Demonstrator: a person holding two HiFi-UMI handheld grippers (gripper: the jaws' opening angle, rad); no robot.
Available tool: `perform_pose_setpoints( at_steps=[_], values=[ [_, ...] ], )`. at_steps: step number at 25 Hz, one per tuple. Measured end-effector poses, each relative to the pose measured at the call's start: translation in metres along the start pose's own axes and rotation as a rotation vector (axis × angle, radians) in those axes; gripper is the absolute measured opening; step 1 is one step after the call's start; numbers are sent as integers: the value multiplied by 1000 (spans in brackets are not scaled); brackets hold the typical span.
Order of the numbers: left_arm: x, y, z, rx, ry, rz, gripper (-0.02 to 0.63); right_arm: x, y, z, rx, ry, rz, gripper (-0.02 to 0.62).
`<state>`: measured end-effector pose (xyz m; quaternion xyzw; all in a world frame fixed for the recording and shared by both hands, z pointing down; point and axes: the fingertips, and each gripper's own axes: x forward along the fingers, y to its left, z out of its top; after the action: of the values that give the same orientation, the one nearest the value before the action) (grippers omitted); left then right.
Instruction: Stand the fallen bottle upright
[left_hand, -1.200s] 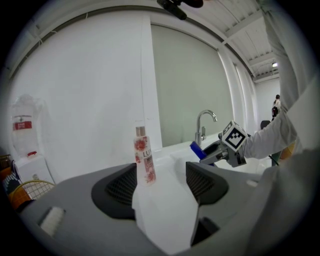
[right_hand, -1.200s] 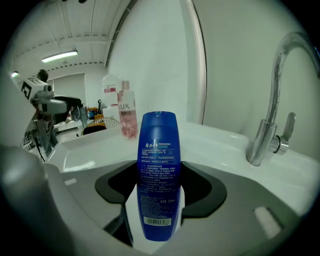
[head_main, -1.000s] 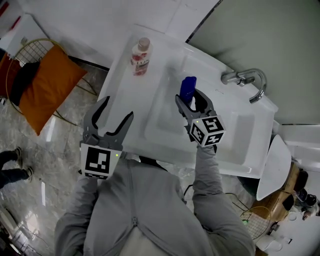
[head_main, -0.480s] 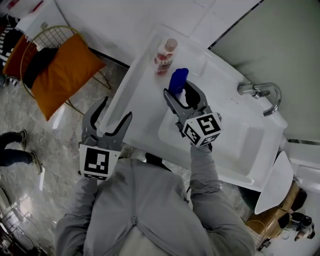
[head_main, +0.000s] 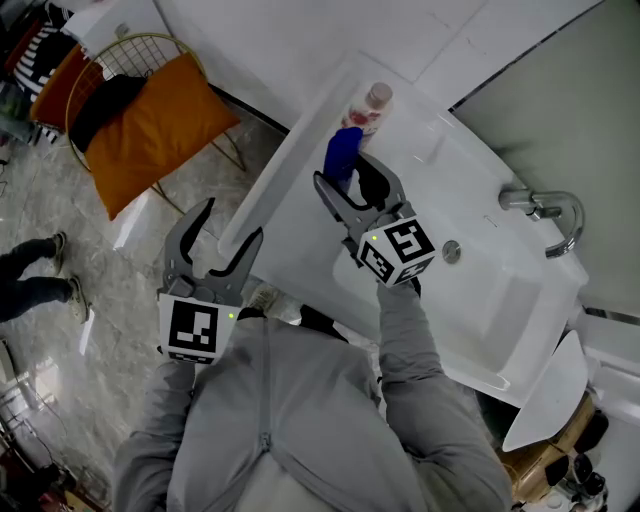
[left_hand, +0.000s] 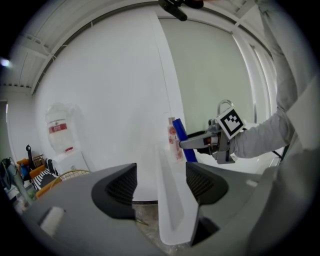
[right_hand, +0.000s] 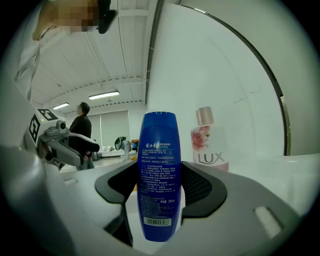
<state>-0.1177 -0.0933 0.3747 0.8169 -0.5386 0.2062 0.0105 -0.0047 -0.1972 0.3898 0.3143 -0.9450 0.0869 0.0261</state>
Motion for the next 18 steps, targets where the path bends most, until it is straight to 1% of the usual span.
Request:
perform_pose_setpoints(
  at_steps=[7, 11, 18],
  values=[
    [-6, 3, -4, 11, 25, 30, 337, 19, 12, -17, -53, 25, 36, 273],
    [-6, 1, -4, 15, 59, 35, 337, 23, 17, -22, -92, 16, 49, 273],
    [-6, -3, -3, 57, 62, 34, 337, 24, 25, -28, -129, -7, 77, 273]
  ],
)
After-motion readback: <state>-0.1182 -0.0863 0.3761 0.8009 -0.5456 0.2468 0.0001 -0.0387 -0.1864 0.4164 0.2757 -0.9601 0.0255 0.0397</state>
